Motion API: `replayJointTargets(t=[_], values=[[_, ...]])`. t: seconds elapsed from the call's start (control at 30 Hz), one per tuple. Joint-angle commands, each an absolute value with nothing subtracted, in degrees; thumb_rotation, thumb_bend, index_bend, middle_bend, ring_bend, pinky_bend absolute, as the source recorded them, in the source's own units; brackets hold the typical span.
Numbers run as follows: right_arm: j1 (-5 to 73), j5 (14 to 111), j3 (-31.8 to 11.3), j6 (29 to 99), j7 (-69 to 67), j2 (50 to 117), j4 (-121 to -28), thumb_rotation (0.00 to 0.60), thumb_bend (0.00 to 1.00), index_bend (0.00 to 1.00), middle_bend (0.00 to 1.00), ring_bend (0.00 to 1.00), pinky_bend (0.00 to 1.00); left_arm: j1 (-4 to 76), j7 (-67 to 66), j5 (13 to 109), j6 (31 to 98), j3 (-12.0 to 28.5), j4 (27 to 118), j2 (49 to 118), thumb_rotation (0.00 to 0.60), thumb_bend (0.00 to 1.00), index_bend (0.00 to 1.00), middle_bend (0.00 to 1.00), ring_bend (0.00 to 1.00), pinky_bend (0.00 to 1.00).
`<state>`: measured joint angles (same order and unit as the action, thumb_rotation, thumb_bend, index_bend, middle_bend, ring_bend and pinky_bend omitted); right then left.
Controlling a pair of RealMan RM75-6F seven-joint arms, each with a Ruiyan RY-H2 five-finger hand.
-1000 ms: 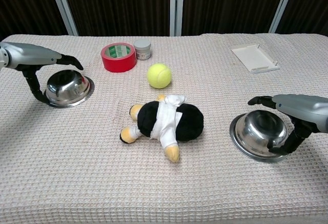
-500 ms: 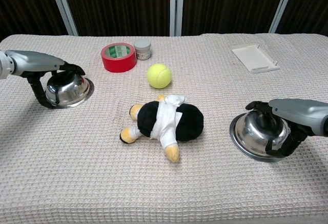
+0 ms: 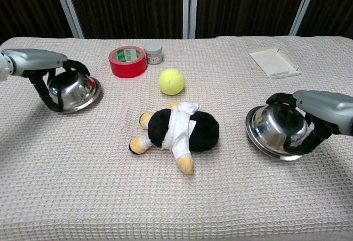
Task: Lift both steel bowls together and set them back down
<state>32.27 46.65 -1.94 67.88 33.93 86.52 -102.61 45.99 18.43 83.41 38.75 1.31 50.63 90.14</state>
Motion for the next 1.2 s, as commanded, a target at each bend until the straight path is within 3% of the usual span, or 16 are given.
replayJointTargets(t=[0.03, 0.17, 0.3, 0.47, 0.67, 1.2], values=[[30.01, 51.63, -2.84, 71.36, 29.83, 83.47, -105.78, 0.600, 0.26, 0.28, 0.32, 0.24, 0.36, 44.23, 19.57, 82.44, 45.22, 4.26, 55.52, 87.19, 0.600, 0.13, 0.37, 0.34, 0.28, 0.49], [27.16, 59.94, -3.77, 75.33, 22.35, 81.15, -107.01, 0.600, 0.26, 0.28, 0.32, 0.24, 0.36, 41.49, 20.85, 81.30, 54.76, 7.92, 62.34, 84.89, 0.600, 0.13, 0.38, 0.35, 0.29, 0.49], [24.56, 71.41, -5.51, 80.22, 8.59, 82.59, -102.10, 0.600, 0.26, 0.28, 0.32, 0.24, 0.36, 38.41, 29.11, 79.66, 62.14, 11.31, 70.37, 85.15, 0.600, 0.13, 0.38, 0.35, 0.30, 0.50], [23.42, 79.85, -8.85, 85.78, -10.12, 89.63, -92.01, 0.600, 0.26, 0.28, 0.32, 0.24, 0.36, 37.41, 49.59, 80.60, 58.94, 11.51, 83.91, 81.29, 0.600, 0.13, 0.39, 0.35, 0.31, 0.50], [25.48, 84.22, -12.58, 87.16, -30.25, 97.45, -83.25, 0.600, 0.25, 0.28, 0.32, 0.24, 0.36, 38.41, 58.48, 82.92, 59.93, 12.44, 86.06, 83.61, 0.600, 0.13, 0.39, 0.35, 0.31, 0.50], [37.81, 86.88, -19.06, 78.51, -40.42, 107.35, -76.28, 0.600, 0.25, 0.28, 0.32, 0.24, 0.36, 42.25, 60.56, 80.88, 59.59, 16.93, 88.20, 87.97, 0.600, 0.13, 0.39, 0.35, 0.31, 0.49]])
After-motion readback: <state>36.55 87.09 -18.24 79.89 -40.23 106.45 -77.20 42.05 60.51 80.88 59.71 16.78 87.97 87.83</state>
